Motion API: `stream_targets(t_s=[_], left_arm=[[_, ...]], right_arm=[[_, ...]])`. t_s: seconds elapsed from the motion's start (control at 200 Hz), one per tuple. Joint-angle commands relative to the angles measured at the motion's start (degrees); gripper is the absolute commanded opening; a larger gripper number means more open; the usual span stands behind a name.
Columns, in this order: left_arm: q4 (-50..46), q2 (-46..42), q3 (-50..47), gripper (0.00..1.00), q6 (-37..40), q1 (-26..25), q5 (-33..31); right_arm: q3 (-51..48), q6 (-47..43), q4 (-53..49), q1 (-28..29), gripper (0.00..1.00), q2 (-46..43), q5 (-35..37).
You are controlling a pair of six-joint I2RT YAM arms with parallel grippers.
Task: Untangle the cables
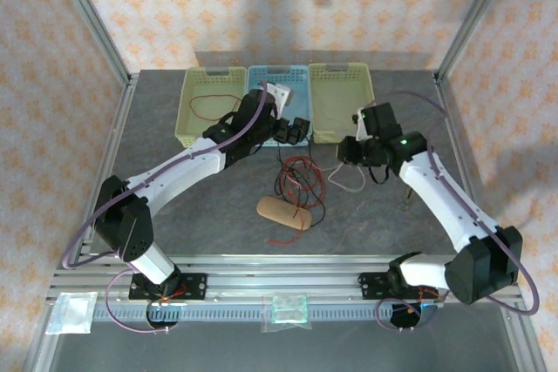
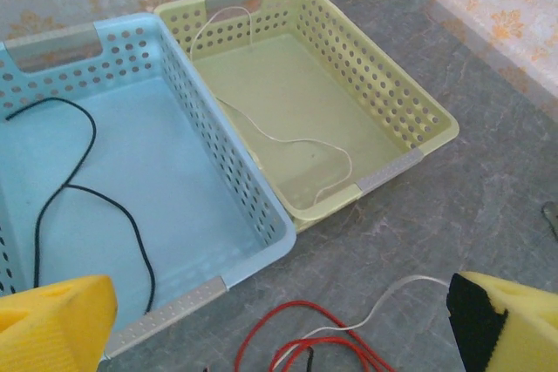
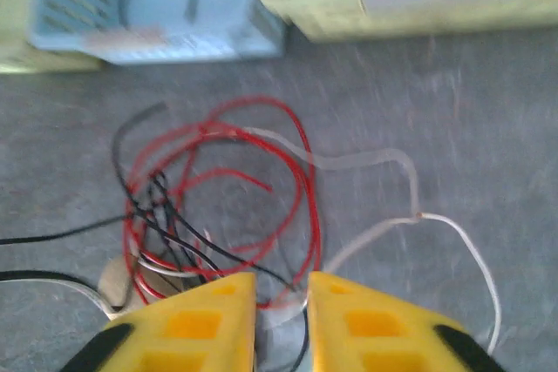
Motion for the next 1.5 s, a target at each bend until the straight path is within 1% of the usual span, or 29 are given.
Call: stream_targets(t_s=[0.0, 0.065, 0.125, 0.165, 0.235, 0.29, 0.37, 0.466, 0.561, 0.656, 0.781, 0.976, 1.071, 1.222, 1.287, 1.492], left_arm=[[-2.95, -0.16, 0.88, 0.98, -4.13, 0.04, 1.97], [-2.55, -0.81, -0.22, 0.98, -5.07, 0.09, 2.75], [-2.35, -1.23, -0.89, 0.98, -5.61, 0.08, 3.27], [-2.53, -1.17, -0.93, 0.98, -5.78, 0.08, 3.55], [-3.21, -0.68, -0.54, 0.98, -5.97, 0.08, 3.89], [-3.93, -0.19, 0.14, 0.98, -5.97, 0.08, 4.0], [-4.6, 0.37, 0.78, 0.98, -5.97, 0.08, 4.07], [-4.87, 0.61, 1.08, 0.98, -5.93, 0.06, 3.83], [-4.96, 0.61, 1.14, 0.98, -5.66, 0.09, 3.96], [-4.96, 0.44, 0.92, 0.98, -5.14, 0.17, 4.48], [-5.92, 0.6, 1.36, 0.98, -4.65, 0.17, 5.76], [-5.49, 0.95, 1.44, 0.98, -5.09, 0.17, 6.33], [-5.49, 1.22, 1.89, 0.98, -5.11, 0.17, 6.81], [-5.58, 1.42, 1.98, 0.98, -5.16, 0.18, 7.14], [-5.43, 1.53, 1.89, 0.98, -5.41, 0.19, 7.59], [-5.57, 1.78, 1.45, 0.98, -5.57, 0.26, 7.37]], right_arm=[[-1.53, 0.68, 2.81, 0.21, 0.46, -3.44, 3.21], [-2.51, 0.31, 6.67, 0.23, 0.65, -4.6, 2.88], [-4.91, -0.71, 12.32, 0.2, 0.78, -8.76, 1.2], [-7.91, -2.01, 17.78, 0.22, 0.81, -11.48, -1.06], [-14.14, -4.91, 27.77, 0.19, 0.81, -16.01, -8.07], [-17.15, -6.06, 32.44, 0.18, 0.81, -17.86, -14.15], [-19.23, -7.12, 35.56, 0.2, 0.79, -18.89, -23.34], [-21.09, -6.54, 38.49, 0.4, 0.74, -19.75, -29.13], [-21.3, -7.48, 38.49, 0.65, 0.7, -19.14, -29.39], [-21.0, -8.23, 39.83, 0.7, 0.65, -17.19, -27.86], [-19.67, -8.81, 42.81, 0.95, 0.64, -13.51, -28.08], [-16.48, -11.81, 42.17, 3.24, 0.62, -8.43, -26.97], [-16.18, -11.41, 43.51, 3.49, 0.59, -7.08, -26.95], [-15.7, -10.68, 44.89, 3.68, 0.47, -6.11, -26.65], [-15.72, -10.75, 44.93, 3.7, 0.4, -6.17, -26.15], [-15.38, -9.69, 45.08, 3.7, 0.1, -7.26, -27.48]])
